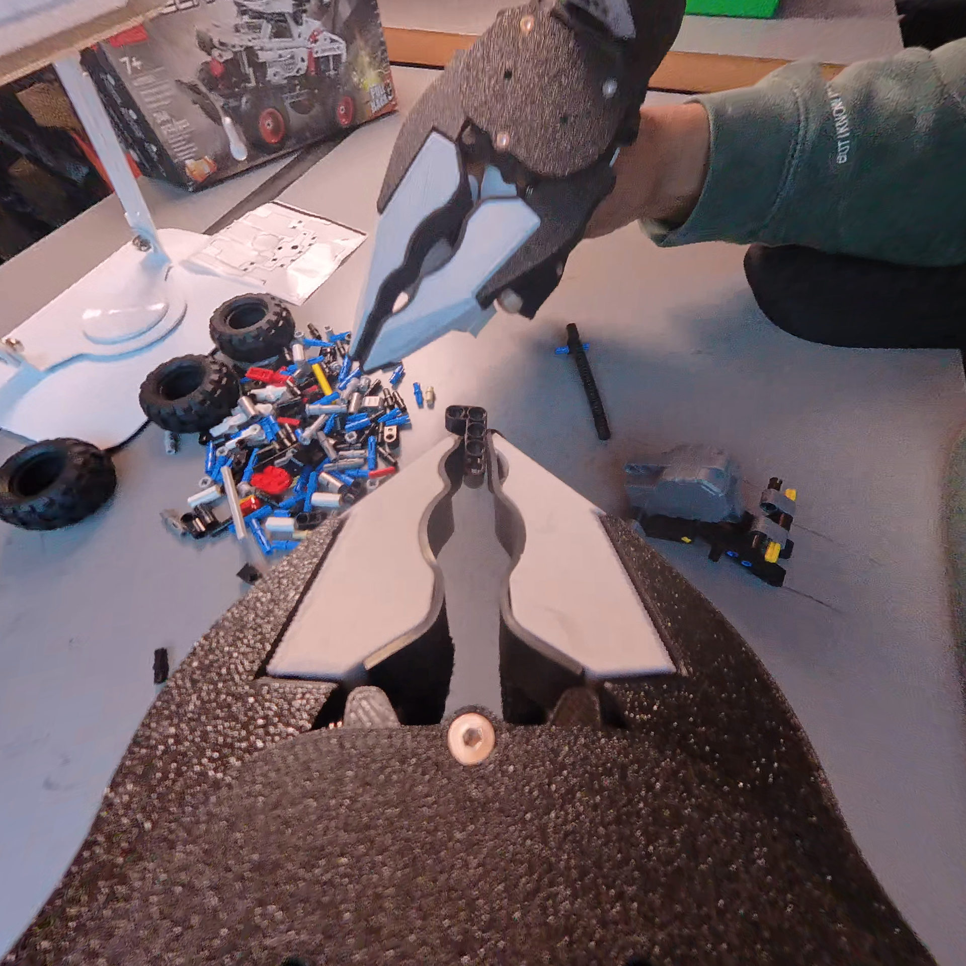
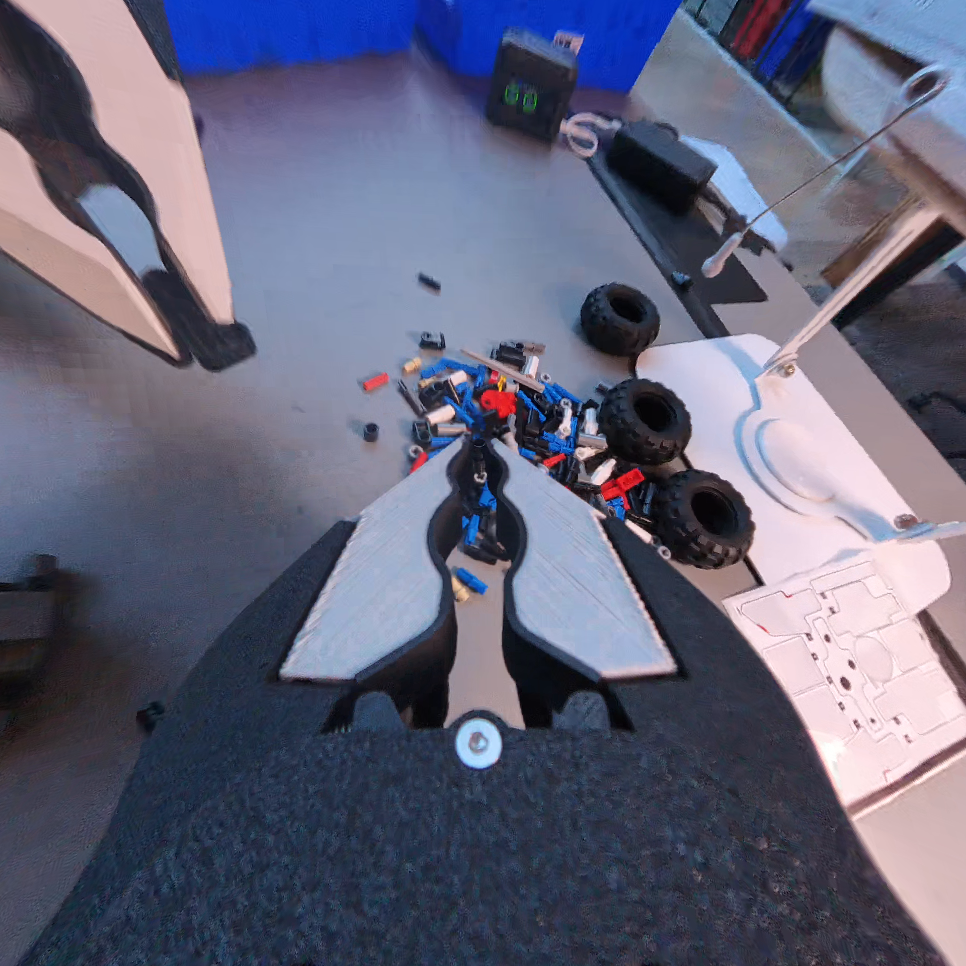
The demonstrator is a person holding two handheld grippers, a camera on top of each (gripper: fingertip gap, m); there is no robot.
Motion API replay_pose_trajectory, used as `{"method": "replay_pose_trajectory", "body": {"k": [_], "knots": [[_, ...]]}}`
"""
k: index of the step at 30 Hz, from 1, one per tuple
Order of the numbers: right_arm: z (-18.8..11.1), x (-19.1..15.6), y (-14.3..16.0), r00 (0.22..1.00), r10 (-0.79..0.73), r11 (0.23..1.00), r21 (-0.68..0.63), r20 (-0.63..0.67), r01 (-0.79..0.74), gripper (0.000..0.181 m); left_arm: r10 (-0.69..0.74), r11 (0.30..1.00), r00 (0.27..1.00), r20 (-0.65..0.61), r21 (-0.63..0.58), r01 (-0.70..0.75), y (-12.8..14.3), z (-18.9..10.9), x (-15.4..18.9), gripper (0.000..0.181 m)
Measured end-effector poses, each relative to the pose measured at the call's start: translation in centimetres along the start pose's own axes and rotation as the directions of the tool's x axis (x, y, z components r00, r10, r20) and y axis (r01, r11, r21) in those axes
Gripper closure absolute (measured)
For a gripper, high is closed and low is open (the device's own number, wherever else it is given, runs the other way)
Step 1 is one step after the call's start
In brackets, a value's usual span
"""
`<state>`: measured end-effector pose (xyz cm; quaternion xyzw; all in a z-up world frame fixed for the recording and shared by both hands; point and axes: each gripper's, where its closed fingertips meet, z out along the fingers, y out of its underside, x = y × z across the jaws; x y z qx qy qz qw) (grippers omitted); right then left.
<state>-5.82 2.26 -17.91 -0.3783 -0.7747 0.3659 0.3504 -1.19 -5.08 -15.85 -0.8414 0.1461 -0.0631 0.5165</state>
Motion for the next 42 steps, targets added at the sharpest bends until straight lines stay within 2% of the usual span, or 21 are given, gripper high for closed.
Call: {"method": "replay_pose_trajectory", "body": {"k": [2, 3, 6, 10, 12, 14, 16, 19, 22, 25, 28, 30, 36, 39, 42], "knots": [[2.3, 0.5, 2.3, 0.997, -0.08, 0.988, -0.134, -0.017, 0.077, 0.168, -0.011, 1.0, 0.999, 0.045, 0.001, 0.011, 0.4, -0.6, -1.0, 0.174], [3.0, 0.5, 2.8, 0.996, -0.088, 0.984, -0.156, -0.012, 0.085, 0.163, -0.012, 1.0, 0.998, 0.066, 0.006, 0.011, 0.4, -0.9, -1.4, 0.174], [3.0, 0.7, 2.0, 0.998, -0.067, 0.99, -0.129, -0.016, 0.065, 0.15, -0.038, 0.999, 0.996, 0.085, 0.043, 0.034, 0.2, -1.9, -1.8, 0.174], [-0.5, 0.7, -1.7, 1.0, 0.002, 1.0, 0.031, -0.001, -0.002, 0.147, -0.053, 0.996, 0.991, 0.124, 0.072, 0.045, 0.1, -3.0, -2.4, 0.174], [-2.8, -0.2, -2.6, 0.998, 0.012, 0.995, 0.096, 0.057, -0.017, 0.15, -0.057, 0.993, 0.986, 0.155, 0.109, 0.04, -0.7, -4.3, -2.7, 0.174], [-4.9, -1.8, -2.3, 0.989, -0.008, 0.993, 0.117, 0.145, -0.009, 0.152, -0.059, 0.988, 0.977, 0.206, 0.151, 0.028, -1.5, -6.3, -3.2, 0.174], [-6.6, -3.5, -0.6, 0.974, -0.032, 0.996, 0.085, 0.225, 0.014, 0.152, -0.066, 0.983, 0.952, 0.299, 0.184, 0.01, -2.0, -9.2, -4.3, 0.174], [-8.4, -5.1, 3.2, 0.956, -0.032, 0.999, -0.008, 0.292, 0.036, 0.152, -0.125, 0.968, 0.881, 0.457, 0.251, 0.007, -2.2, -15.6, -6.7, 0.174], [-9.3, -5.5, 5.9, 0.954, 0.016, 0.998, -0.062, 0.301, 0.003, 0.152, -0.214, 0.952, 0.785, 0.582, 0.304, 0.034, -0.6, -22.1, -8.9, 0.174], [-9.7, -5.3, 7.2, 0.961, 0.033, 0.997, -0.07, 0.276, -0.014, 0.151, -0.243, 0.963, 0.638, 0.731, 0.259, 0.07, 3.2, -27.7, -11.2, 0.174], [-9.8, -5.3, 8.1, 0.962, 0.028, 0.995, -0.098, 0.273, -0.001, 0.15, -0.22, 0.974, 0.511, 0.831, 0.154, 0.168, 8.1, -31.1, -12.7, 0.174], [-9.9, -5.6, 8.5, 0.957, 0.022, 0.992, -0.123, 0.289, 0.015, 0.147, -0.19, 0.973, 0.469, 0.863, 0.102, 0.205, 10.2, -32.1, -13.0, 0.174], [-9.8, -5.9, 8.9, 0.951, 0.019, 0.987, -0.158, 0.308, 0.032, 0.142, 0.008, 0.964, 0.375, 0.927, -0.108, 0.245, 13.9, -33.0, -13.6, 0.169], [-9.8, -5.8, 9.4, 0.951, 0.028, 0.983, -0.18, 0.309, 0.029, 0.141, 0.039, 0.964, 0.371, 0.928, -0.133, 0.23, 13.6, -32.4, -13.8, 0.159], [-9.7, -5.9, 9.8, 0.947, 0.041, 0.979, -0.201, 0.317, 0.025, 0.141, 0.035, 0.978, 0.395, 0.918, -0.114, 0.177, 11.5, -31.1, -13.7, 0.156]]}}
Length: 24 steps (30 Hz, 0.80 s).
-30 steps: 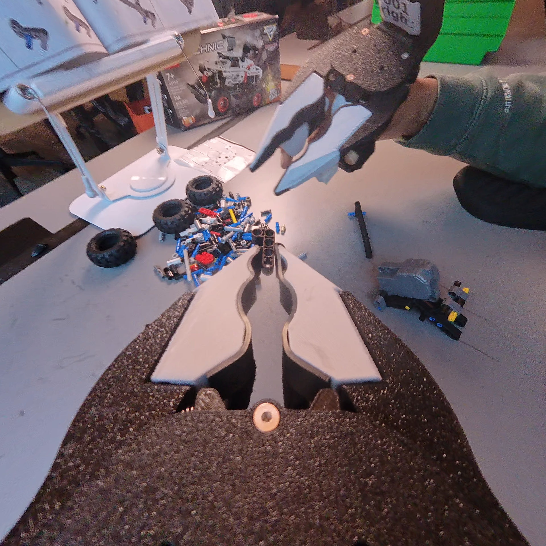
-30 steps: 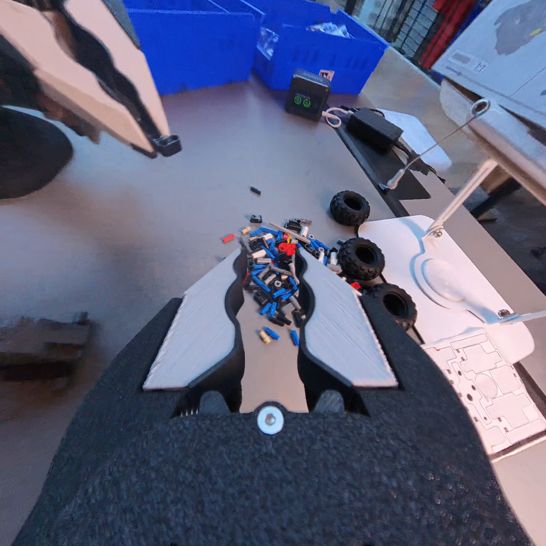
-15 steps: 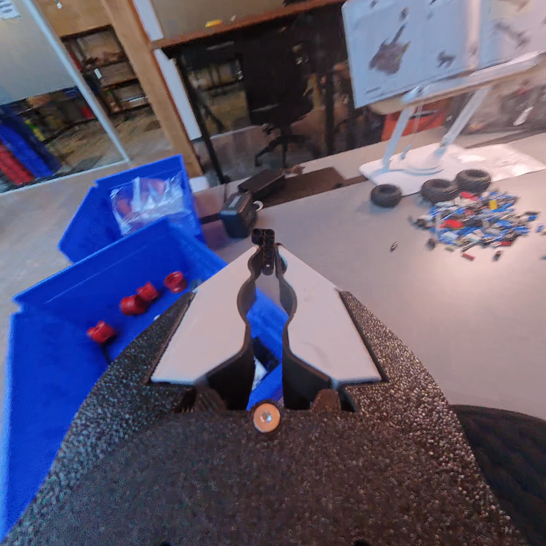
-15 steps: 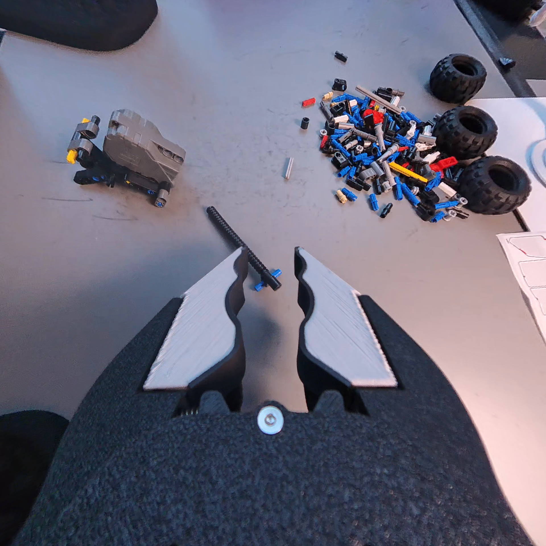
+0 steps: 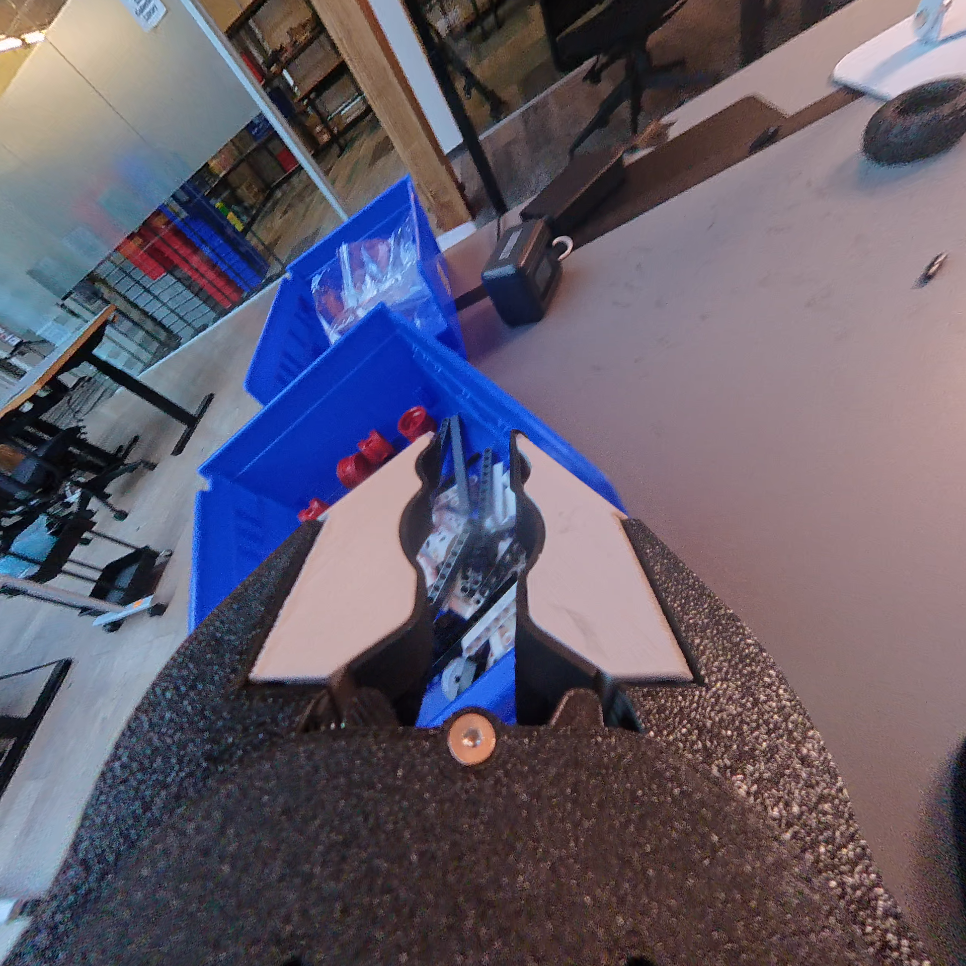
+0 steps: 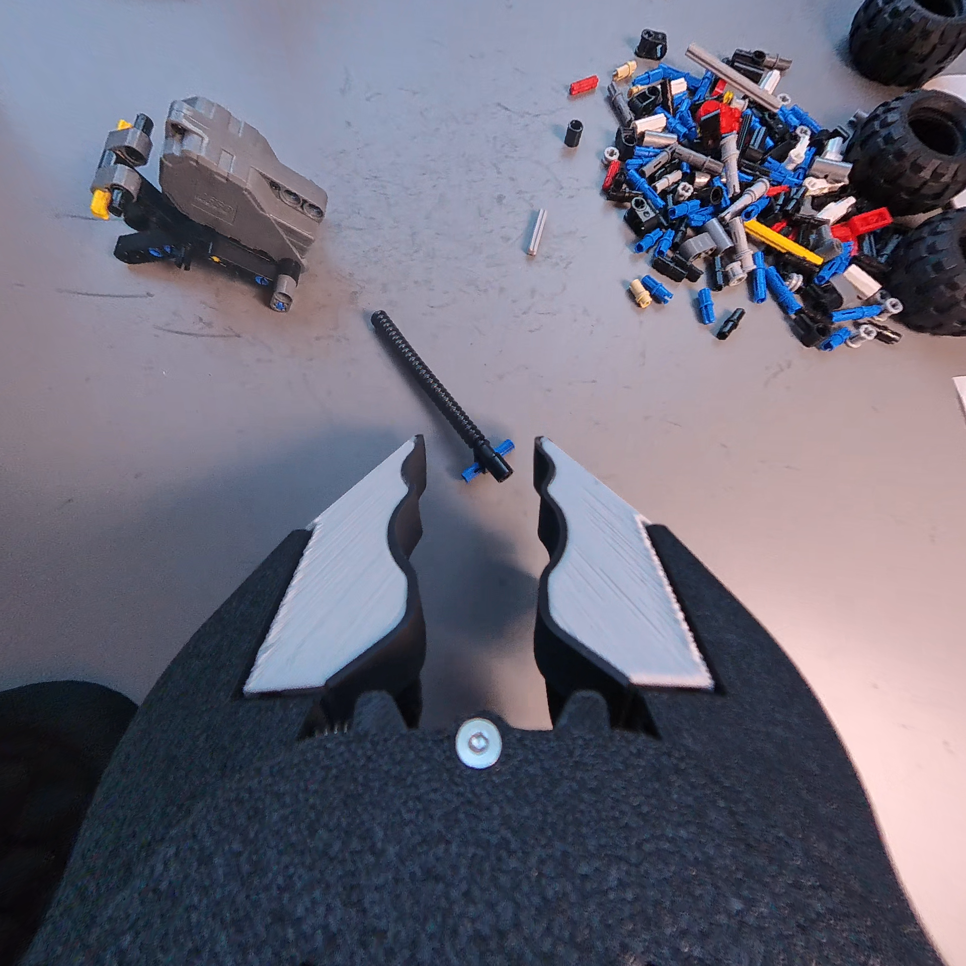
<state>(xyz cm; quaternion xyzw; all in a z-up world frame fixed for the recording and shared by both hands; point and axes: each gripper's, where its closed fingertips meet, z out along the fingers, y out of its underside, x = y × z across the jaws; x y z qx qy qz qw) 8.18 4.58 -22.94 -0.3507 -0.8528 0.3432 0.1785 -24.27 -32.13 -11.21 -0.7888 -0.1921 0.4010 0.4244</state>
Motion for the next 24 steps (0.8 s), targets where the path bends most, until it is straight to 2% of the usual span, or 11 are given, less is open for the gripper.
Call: {"method": "replay_pose_trajectory", "body": {"k": [3, 5, 8, 10, 12, 19, 21, 24], "knots": [[0.4, -0.1, 0.5, 1.0, 0.006, 1.0, -0.025, 0.011, -0.005, 0.141, -0.045, 0.989, 0.979, -0.197, 0.129, 0.072, -4.5, -0.5, 4.6, 0.156], [0.5, 0.0, 0.4, 1.0, 0.01, 1.0, -0.025, 0.009, -0.01, 0.142, -0.03, 0.976, 0.933, -0.358, 0.189, 0.104, -7.5, -1.0, 8.8, 0.156], [0.7, 0.1, 0.5, 1.0, 0.02, 0.999, -0.044, 0.008, -0.02, 0.145, 0.042, 0.968, 0.823, -0.567, 0.228, 0.108, -10.8, -1.6, 15.6, 0.155], [0.7, -0.1, 0.6, 1.0, 0.0, 0.998, -0.067, 0.01, 0.0, 0.154, 0.089, 0.969, 0.732, -0.675, 0.229, 0.093, -12.0, -1.7, 19.9, 0.154], [0.8, -0.6, 0.6, 1.0, -0.001, 0.997, -0.083, 0.025, 0.003, 0.164, 0.127, 0.972, 0.639, -0.759, 0.224, 0.073, -12.7, -1.8, 23.9, 0.154], [0.6, -1.0, 0.5, 0.999, -0.033, 0.994, -0.107, 0.011, 0.034, 0.165, 0.194, 0.98, 0.329, -0.924, 0.196, -0.027, -12.0, -3.3, 34.8, 0.154], [0.2, -0.7, -0.7, 0.996, -0.079, 0.994, -0.082, -0.029, 0.076, 0.166, 0.173, 0.985, 0.248, -0.953, 0.17, -0.031, -11.7, -3.7, 36.9, 0.153], [-0.8, -0.1, -3.8, 0.973, -0.2, 0.979, -0.052, -0.116, 0.195, 0.166, 0.072, 0.997, 0.071, -0.995, 0.072, 0.01, -12.1, -5.1, 39.1, 0.151]]}}
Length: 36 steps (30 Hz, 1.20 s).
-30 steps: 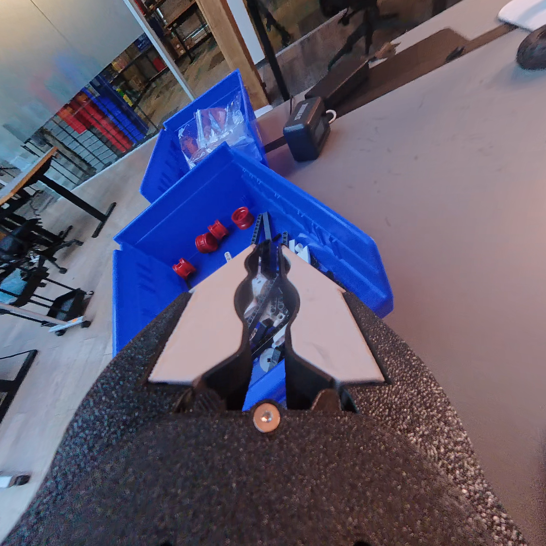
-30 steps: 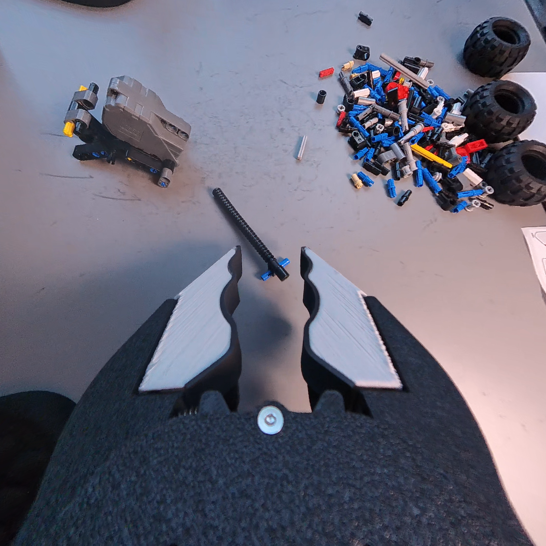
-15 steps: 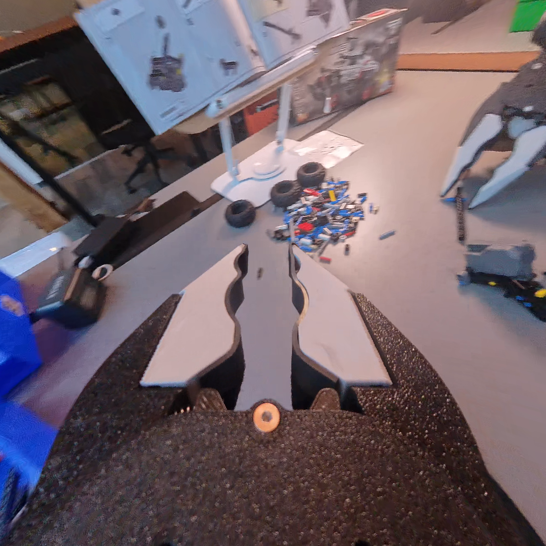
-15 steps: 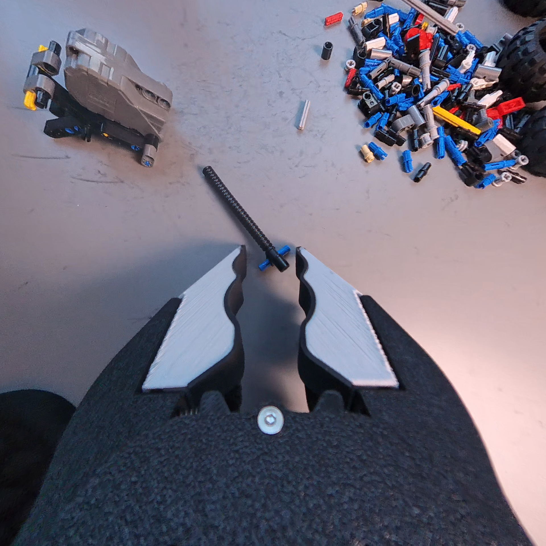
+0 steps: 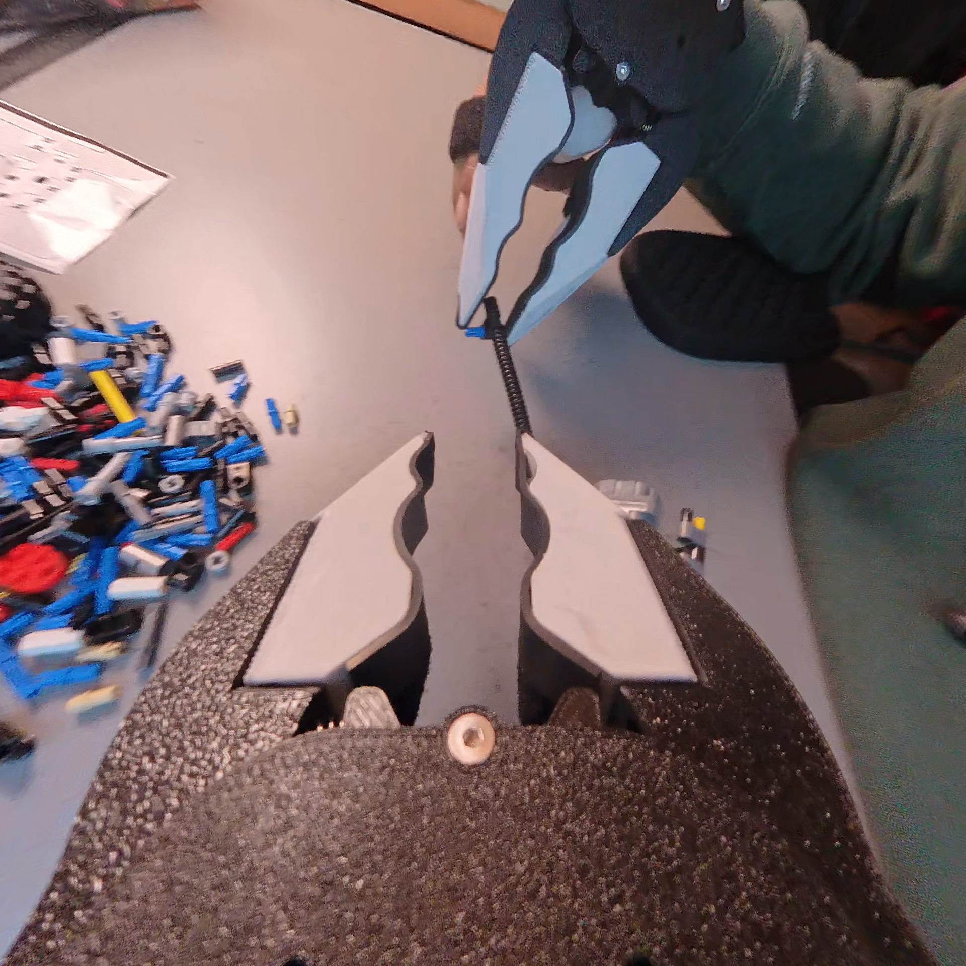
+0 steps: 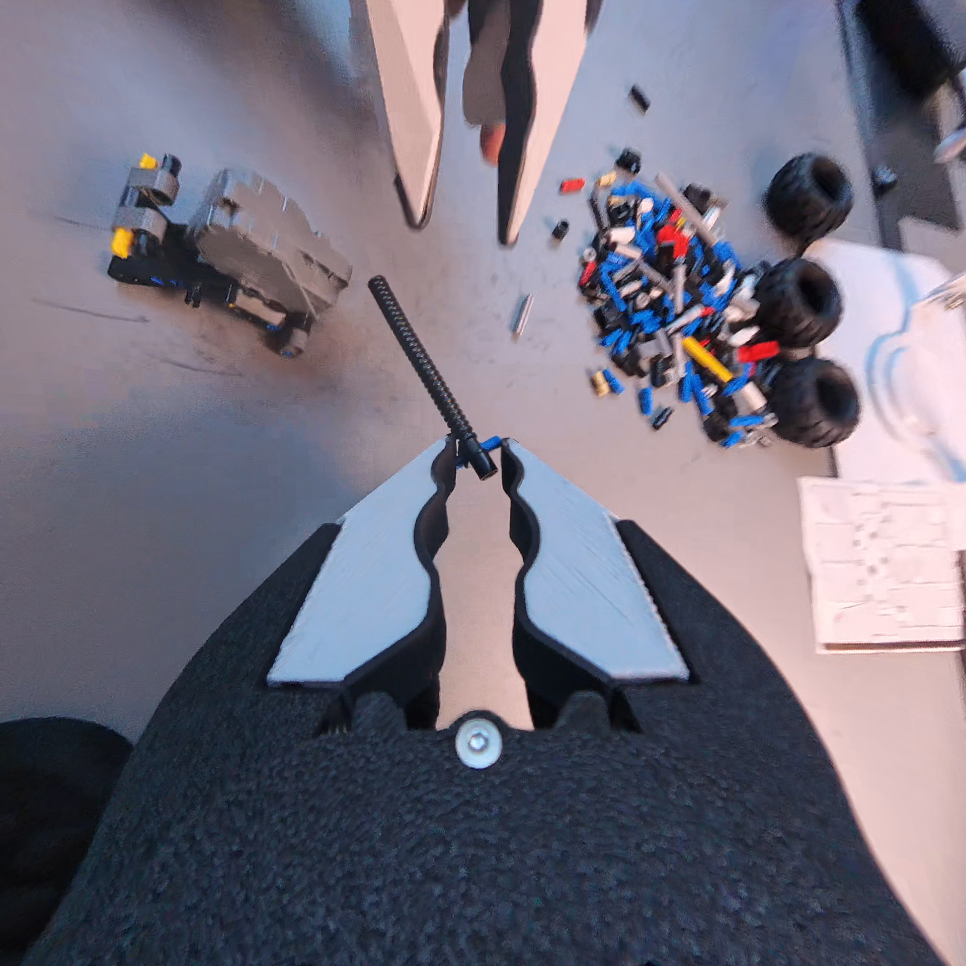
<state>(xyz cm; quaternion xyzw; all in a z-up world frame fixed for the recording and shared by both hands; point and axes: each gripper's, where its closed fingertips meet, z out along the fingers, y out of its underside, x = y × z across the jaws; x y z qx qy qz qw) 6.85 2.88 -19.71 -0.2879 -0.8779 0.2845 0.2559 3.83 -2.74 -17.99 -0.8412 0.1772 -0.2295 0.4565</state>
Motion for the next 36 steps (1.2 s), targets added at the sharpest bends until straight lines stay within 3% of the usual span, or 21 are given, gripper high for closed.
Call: {"method": "replay_pose_trajectory", "body": {"k": [4, 10, 16, 19, 21, 26, 29, 36], "knots": [[-0.7, 1.3, -3.6, 0.976, -0.196, 0.981, -0.021, -0.099, 0.195, 0.166, -0.173, 0.981, 0.954, -0.244, 0.048, 0.19, -1.5, 0.4, 1.9, 0.152], [-0.5, 1.7, -6.5, 0.94, -0.307, 0.95, 0.003, -0.149, 0.311, 0.166, -0.156, 0.98, 0.962, -0.223, 0.089, 0.179, -1.0, -0.7, 1.8, 0.175], [-1.9, 2.9, -8.8, 0.962, -0.156, 0.952, 0.226, -0.223, 0.206, 0.16, -0.149, 0.95, 0.954, -0.261, 0.229, 0.211, -3.1, -2.7, 1.8, 0.175], [-2.6, 3.4, -9.1, 0.984, -0.02, 0.937, 0.34, -0.178, 0.081, 0.142, -0.15, 0.936, 0.948, -0.28, 0.269, 0.228, -3.8, -3.3, 1.9, 0.175], [-2.7, 3.3, -9.0, 0.989, 0.016, 0.926, 0.376, -0.145, 0.04, 0.141, -0.142, 0.937, 0.952, -0.273, 0.272, 0.218, -3.7, -3.1, 2.1, 0.175], [-3.2, 2.1, -8.7, 0.999, 0.025, 0.906, 0.423, -0.043, -0.004, 0.148, -0.116, 0.94, 0.965, -0.236, 0.287, 0.183, -3.7, -3.2, 1.9, 0.175], [-3.3, 2.0, -8.3, 0.998, 0.027, 0.906, 0.424, -0.051, -0.003, 0.148, -0.145, 0.918, 0.944, -0.295, 0.316, 0.24, -4.2, -3.9, 2.1, 0.175], [-3.7, 2.2, -10.5, 0.993, 0.115, 0.829, 0.554, -0.037, -0.075, 0.166, -0.166, 0.9, 0.918, -0.36, 0.326, 0.29, -4.4, -3.6, 2.9, 0.175]]}}
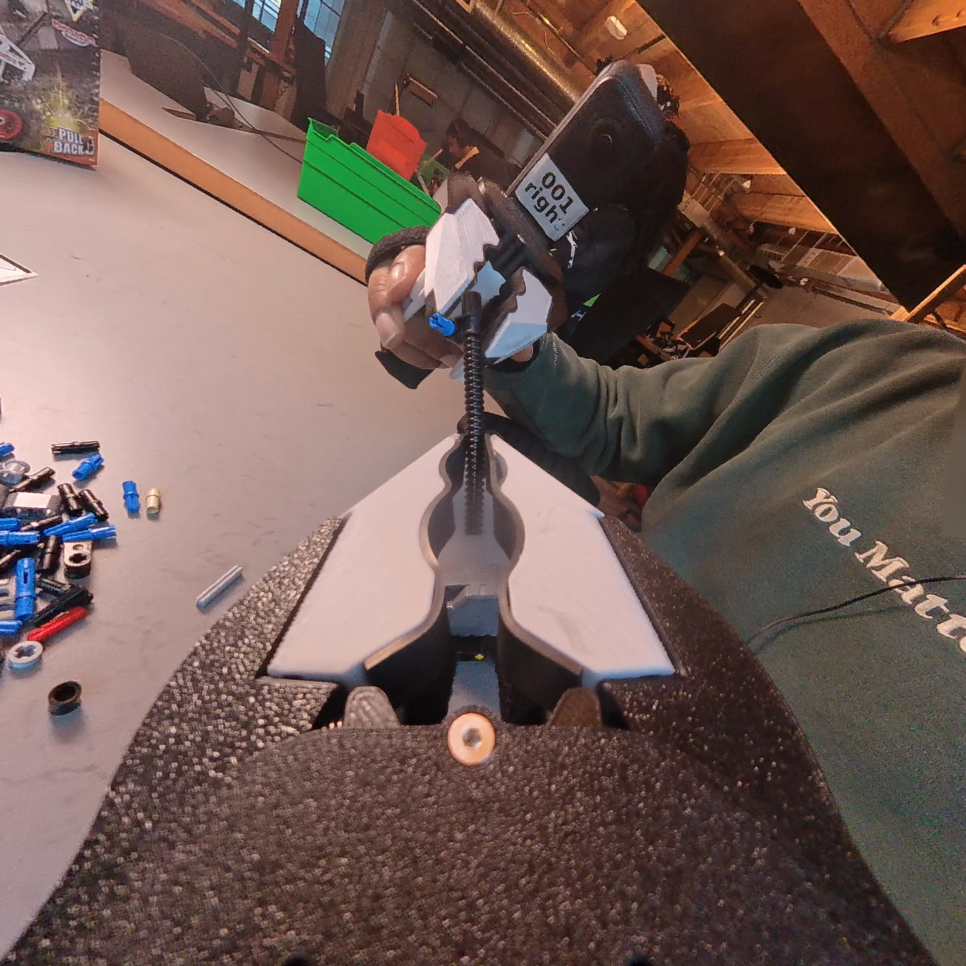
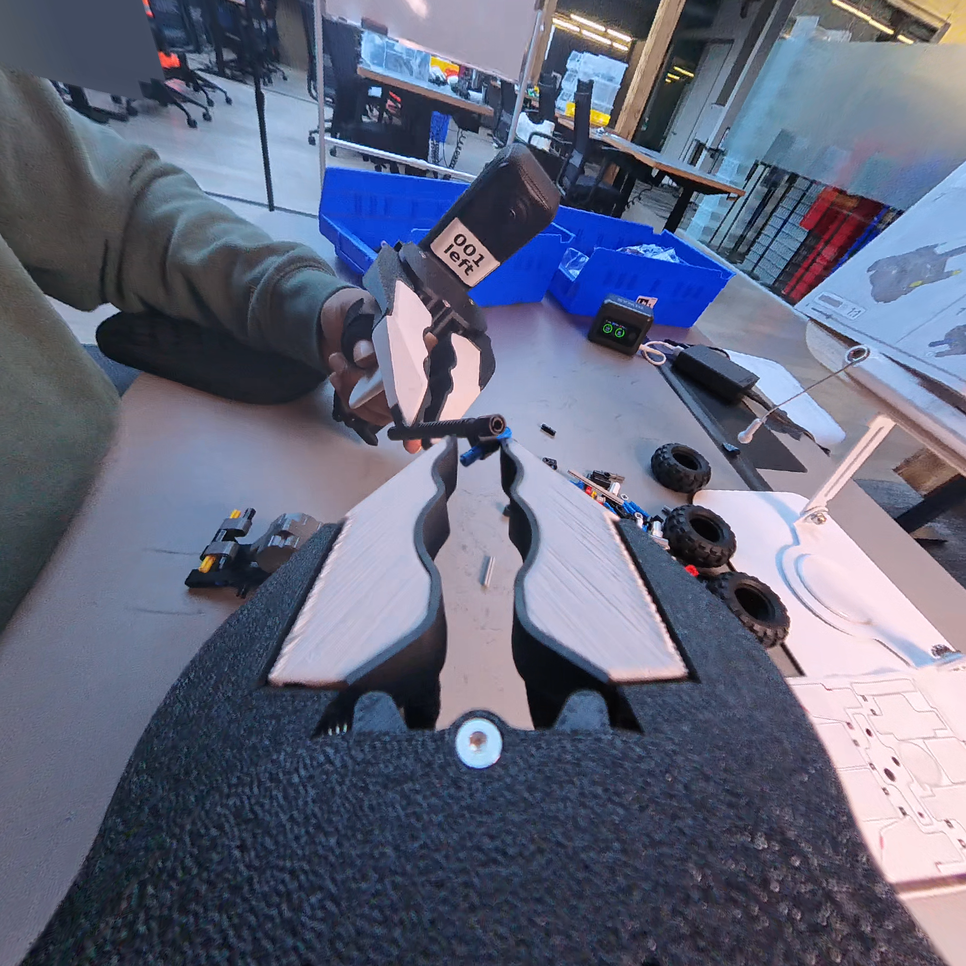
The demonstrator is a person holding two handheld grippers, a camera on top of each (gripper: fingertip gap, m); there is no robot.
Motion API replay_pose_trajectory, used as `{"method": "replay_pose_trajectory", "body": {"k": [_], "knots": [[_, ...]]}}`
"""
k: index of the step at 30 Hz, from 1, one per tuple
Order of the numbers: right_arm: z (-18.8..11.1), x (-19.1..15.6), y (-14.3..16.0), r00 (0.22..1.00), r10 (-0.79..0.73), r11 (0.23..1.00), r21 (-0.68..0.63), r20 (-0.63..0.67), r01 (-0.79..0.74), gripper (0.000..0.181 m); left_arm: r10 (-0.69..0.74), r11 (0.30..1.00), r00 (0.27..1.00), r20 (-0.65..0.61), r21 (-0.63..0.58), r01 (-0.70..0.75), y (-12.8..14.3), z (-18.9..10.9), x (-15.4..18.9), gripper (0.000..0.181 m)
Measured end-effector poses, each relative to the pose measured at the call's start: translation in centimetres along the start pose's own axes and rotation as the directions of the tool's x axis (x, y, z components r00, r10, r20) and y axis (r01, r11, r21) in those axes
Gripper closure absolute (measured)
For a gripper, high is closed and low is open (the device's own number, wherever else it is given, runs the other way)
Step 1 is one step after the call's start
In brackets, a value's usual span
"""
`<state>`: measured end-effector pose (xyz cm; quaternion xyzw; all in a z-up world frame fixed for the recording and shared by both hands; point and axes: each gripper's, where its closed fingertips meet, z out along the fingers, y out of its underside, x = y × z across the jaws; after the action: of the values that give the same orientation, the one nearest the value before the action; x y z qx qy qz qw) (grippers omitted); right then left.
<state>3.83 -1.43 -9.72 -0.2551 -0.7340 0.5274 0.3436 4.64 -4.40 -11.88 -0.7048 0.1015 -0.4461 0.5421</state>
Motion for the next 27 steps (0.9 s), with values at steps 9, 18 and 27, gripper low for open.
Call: {"method": "replay_pose_trajectory", "body": {"k": [9, 18, 27], "knots": [[0.2, -1.4, -0.6, 0.981, -0.193, 0.981, -0.013, -0.035, 0.192, 0.168, 0.136, 0.99, 0.991, 0.0, -0.041, -0.136, 0.3, 0.5, 1.4, 0.159], [1.4, -4.4, -1.1, 0.873, -0.487, 0.872, -0.077, -0.027, 0.484, 0.169, 0.181, 0.982, 0.98, -0.082, -0.029, -0.184, 0.2, 0.9, 3.4, 0.173], [0.6, -3.6, -2.2, 0.953, -0.294, 0.955, 0.005, -0.074, 0.295, 0.176, 0.29, 0.956, 0.957, 0.005, 0.053, -0.29, -1.3, 0.5, 3.3, 0.174]]}}
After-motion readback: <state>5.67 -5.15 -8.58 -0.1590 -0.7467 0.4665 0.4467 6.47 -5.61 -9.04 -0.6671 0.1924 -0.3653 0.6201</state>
